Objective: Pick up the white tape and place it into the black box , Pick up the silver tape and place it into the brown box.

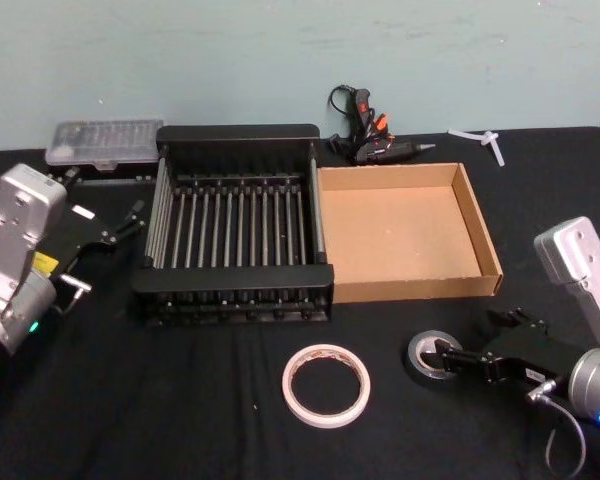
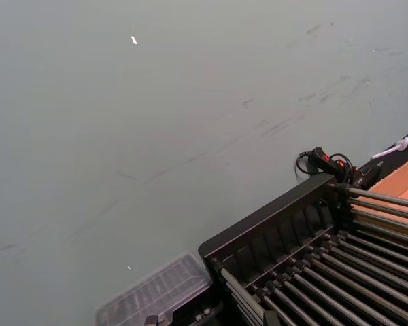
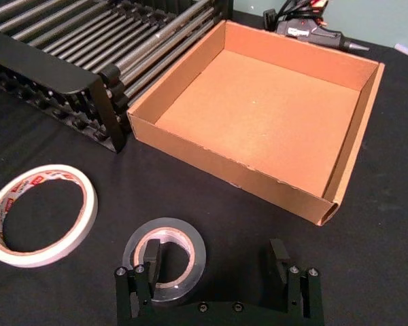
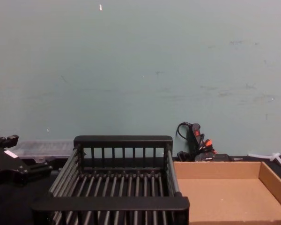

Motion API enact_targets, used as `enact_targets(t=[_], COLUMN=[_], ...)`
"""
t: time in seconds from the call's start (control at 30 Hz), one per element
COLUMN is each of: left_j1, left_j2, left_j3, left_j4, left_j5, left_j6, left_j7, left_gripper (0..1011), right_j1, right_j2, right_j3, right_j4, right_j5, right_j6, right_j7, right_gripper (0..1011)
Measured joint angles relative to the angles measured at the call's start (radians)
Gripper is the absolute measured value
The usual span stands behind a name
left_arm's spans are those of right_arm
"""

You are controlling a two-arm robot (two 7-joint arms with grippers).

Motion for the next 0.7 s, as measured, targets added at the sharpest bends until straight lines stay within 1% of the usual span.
enact_targets(t=[0.33,0.7], left_j1=[0.0,0.0], left_j2=[0.0,0.0], left_j3=[0.0,0.0], left_j4=[0.0,0.0], left_j5=[0.0,0.0], left_j6=[0.0,0.0], left_j7=[0.0,0.0], left_gripper=[1001,1001], right_j1=[0.042,0.054], right_j2=[-0.027,-0.051], right_j3=[-0.017,-0.016], right_j4=[0.056,0.076], right_j5=[-0.032,-0.056], right_j6=[0.013,0.022], right_j7=[0.026,0.041], right_gripper=[1002,1002])
